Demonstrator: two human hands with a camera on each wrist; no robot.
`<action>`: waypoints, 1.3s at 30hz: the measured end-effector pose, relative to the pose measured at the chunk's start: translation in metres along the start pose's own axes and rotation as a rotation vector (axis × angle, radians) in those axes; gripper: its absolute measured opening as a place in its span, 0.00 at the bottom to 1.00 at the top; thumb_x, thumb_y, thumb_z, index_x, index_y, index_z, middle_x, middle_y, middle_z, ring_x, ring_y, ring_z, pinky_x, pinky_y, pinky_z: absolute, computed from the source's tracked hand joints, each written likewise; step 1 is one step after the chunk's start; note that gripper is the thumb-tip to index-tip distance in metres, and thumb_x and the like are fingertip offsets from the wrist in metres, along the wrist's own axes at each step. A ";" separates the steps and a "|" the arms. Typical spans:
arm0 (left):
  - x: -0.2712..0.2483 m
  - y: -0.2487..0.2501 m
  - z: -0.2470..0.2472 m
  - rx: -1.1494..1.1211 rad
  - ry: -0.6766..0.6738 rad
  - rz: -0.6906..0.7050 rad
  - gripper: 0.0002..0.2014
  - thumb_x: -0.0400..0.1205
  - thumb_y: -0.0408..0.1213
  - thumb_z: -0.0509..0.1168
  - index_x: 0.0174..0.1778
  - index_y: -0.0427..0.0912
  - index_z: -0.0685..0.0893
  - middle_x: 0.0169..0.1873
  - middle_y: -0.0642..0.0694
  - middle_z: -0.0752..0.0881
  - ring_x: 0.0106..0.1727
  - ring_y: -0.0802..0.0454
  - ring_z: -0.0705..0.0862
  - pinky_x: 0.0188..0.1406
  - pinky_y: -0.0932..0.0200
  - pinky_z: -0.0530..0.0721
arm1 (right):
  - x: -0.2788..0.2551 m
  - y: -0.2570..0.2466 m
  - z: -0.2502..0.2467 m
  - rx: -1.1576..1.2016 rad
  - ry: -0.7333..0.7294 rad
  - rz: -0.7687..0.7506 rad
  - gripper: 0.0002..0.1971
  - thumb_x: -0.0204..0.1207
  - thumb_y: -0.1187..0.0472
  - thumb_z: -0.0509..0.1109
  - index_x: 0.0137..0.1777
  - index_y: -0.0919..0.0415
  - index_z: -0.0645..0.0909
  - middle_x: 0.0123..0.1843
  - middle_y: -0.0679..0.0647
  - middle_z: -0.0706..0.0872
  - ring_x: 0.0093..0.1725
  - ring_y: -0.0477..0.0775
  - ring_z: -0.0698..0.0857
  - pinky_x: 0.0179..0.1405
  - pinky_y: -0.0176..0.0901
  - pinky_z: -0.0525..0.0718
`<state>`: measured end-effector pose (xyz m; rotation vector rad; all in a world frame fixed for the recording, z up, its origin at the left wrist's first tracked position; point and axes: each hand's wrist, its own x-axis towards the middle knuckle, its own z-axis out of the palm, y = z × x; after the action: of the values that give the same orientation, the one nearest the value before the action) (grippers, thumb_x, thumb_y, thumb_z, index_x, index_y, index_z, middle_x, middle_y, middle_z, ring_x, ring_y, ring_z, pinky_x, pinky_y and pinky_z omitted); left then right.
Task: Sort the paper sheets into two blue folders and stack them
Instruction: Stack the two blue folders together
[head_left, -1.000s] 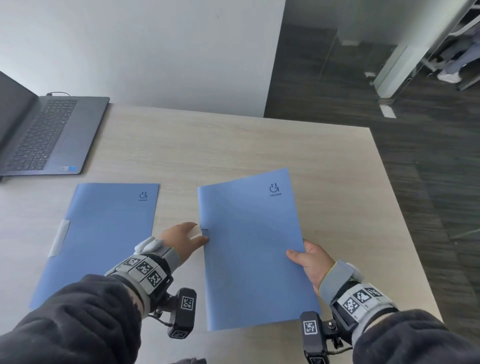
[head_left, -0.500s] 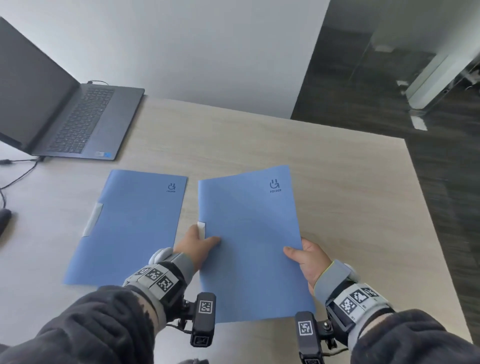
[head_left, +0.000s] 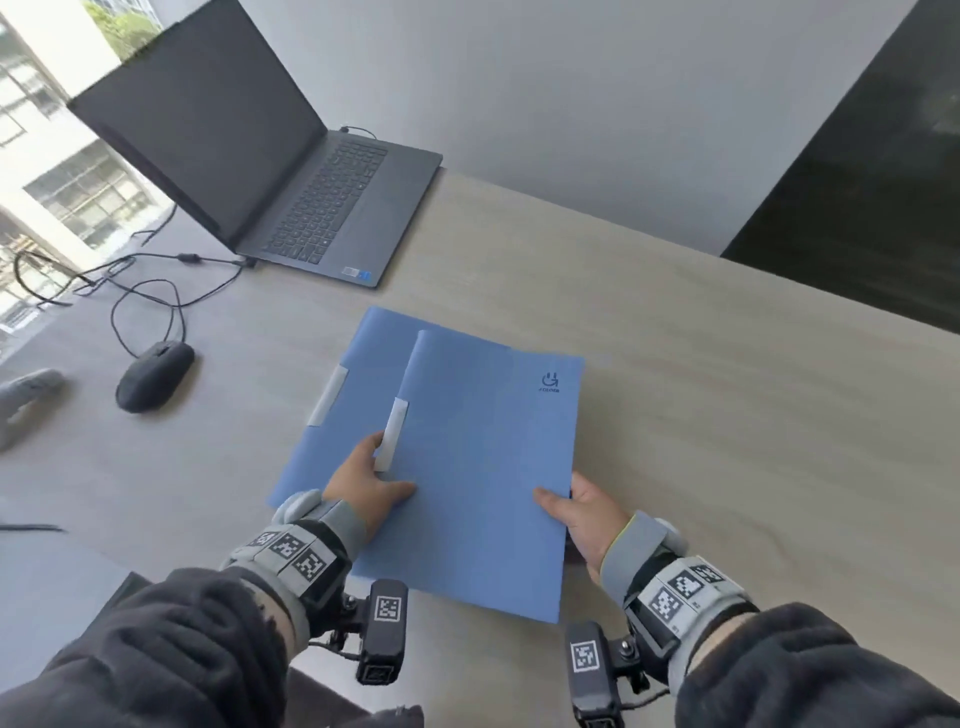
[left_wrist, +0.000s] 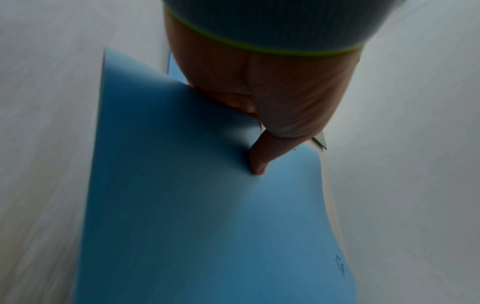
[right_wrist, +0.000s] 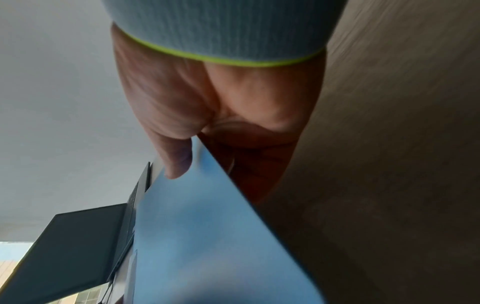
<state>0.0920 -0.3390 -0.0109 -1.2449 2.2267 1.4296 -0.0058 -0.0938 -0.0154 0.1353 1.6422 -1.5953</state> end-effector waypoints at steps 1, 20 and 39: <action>0.006 -0.004 -0.013 0.015 0.050 -0.002 0.31 0.72 0.36 0.74 0.70 0.57 0.73 0.46 0.49 0.89 0.47 0.47 0.88 0.47 0.55 0.81 | 0.006 -0.003 0.013 -0.023 -0.022 0.024 0.09 0.81 0.64 0.66 0.58 0.56 0.82 0.52 0.51 0.91 0.47 0.53 0.90 0.40 0.44 0.88; 0.065 -0.009 -0.044 0.449 0.208 -0.014 0.30 0.68 0.47 0.73 0.69 0.51 0.79 0.63 0.43 0.78 0.62 0.37 0.79 0.65 0.49 0.78 | 0.035 -0.015 0.031 -0.199 0.072 0.212 0.19 0.80 0.53 0.67 0.70 0.50 0.74 0.68 0.52 0.82 0.61 0.54 0.84 0.48 0.47 0.81; 0.005 0.091 0.139 0.609 -0.306 0.250 0.16 0.67 0.44 0.61 0.50 0.45 0.74 0.54 0.47 0.74 0.38 0.44 0.83 0.49 0.50 0.85 | -0.059 0.009 -0.124 0.059 0.603 0.076 0.29 0.73 0.60 0.70 0.76 0.57 0.72 0.77 0.58 0.74 0.70 0.54 0.75 0.59 0.51 0.77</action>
<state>-0.0134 -0.2112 -0.0259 -0.5301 2.3791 0.8186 -0.0205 0.0427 -0.0046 0.7626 2.0015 -1.6377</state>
